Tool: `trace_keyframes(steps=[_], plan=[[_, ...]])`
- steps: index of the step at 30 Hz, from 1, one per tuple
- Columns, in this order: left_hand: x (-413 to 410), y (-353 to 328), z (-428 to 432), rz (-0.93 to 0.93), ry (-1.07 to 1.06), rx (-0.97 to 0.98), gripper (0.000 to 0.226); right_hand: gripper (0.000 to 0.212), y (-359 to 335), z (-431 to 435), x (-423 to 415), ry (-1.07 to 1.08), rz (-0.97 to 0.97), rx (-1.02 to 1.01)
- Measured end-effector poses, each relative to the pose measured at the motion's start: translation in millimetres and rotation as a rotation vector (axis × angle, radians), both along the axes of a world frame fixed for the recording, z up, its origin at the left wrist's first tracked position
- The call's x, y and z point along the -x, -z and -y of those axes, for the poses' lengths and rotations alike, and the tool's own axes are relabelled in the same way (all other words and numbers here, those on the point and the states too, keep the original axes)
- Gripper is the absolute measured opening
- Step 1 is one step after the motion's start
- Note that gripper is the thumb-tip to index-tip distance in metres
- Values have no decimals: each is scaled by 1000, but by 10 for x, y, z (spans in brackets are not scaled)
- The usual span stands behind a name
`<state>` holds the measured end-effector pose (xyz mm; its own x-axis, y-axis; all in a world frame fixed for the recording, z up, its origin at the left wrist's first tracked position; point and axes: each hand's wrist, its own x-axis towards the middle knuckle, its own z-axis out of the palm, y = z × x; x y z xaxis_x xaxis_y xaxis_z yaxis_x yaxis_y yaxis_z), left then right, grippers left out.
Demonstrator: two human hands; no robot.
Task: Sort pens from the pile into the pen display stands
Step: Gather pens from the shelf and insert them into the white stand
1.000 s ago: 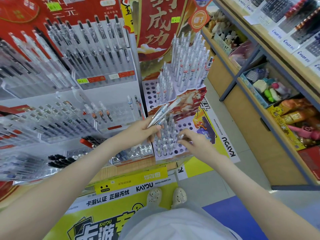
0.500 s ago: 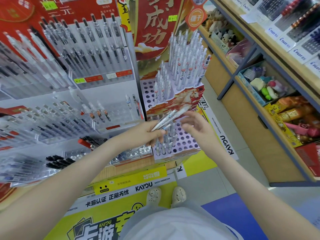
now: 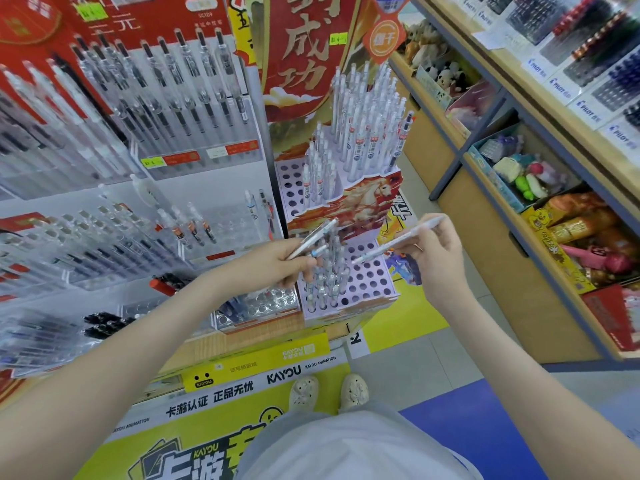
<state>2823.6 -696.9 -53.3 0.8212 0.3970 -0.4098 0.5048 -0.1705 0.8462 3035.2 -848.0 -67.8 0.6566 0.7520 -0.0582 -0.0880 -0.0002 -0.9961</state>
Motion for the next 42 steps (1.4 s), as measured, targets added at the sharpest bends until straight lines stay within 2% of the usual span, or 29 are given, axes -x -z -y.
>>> trace_keyframes(steps=[4,7,11,17,20,23,28,32,36,37,38,40,41,42], plan=[[-3,-8,26,25,-21,12,13,5,183,62,82,-281,283,188],[-12,-2,42,36,-44,4,12,8,236,78,124,-328,338,203],[-4,10,47,52,-61,3,12,10,130,78,128,-184,256,117],[-35,-24,94,60,-123,-11,9,12,73,98,66,-113,106,47],[-147,-67,163,88,-100,-52,5,11,-10,61,102,-158,-43,-75],[-226,-104,209,54,-33,-140,11,11,-48,35,108,-194,-130,-125],[-224,-111,175,47,-121,-302,6,7,8,131,-12,-245,-305,-158],[-239,-102,172,36,-242,-300,16,8,51,192,-22,-326,-345,-114],[-239,-81,159,-12,-212,-227,17,6,42,227,-28,-376,-348,-28],[-231,-75,152,-14,-208,-227,21,5,33,230,-56,-414,-260,64],[-221,-74,148,-9,-211,-238,22,4,14,226,-99,-479,-54,206],[-216,-93,148,2,-195,-301,19,14,-22,164,-163,-620,577,525],[-225,-106,153,7,-170,-337,15,24,-36,98,-138,-676,821,588],[-244,-126,161,17,-147,-360,11,32,-53,22,-74,-714,970,594]])
